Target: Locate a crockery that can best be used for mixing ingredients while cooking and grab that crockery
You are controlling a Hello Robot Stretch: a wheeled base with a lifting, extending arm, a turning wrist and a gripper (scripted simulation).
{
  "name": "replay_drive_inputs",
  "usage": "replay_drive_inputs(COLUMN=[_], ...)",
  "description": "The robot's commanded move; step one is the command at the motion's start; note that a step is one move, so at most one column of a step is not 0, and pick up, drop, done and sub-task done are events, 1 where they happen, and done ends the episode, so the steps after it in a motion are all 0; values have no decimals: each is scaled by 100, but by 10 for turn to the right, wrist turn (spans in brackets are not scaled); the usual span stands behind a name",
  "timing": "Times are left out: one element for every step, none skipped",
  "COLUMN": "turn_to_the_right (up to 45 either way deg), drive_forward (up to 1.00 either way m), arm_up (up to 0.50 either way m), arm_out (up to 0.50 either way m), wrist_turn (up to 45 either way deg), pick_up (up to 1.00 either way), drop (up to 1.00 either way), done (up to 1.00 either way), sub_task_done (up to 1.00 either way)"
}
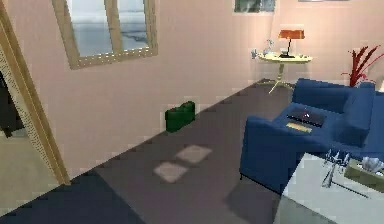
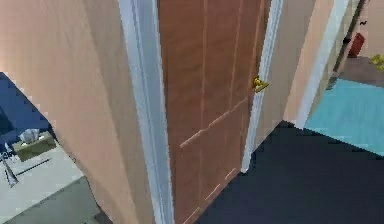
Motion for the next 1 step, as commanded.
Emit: replay_drive_inputs(turn_to_the_right=[0], drive_forward=[100], arm_up=[0], arm_out=[0], wrist_turn=[0], pick_up=[0], drop=[0], done=[0], sub_task_done=[0])
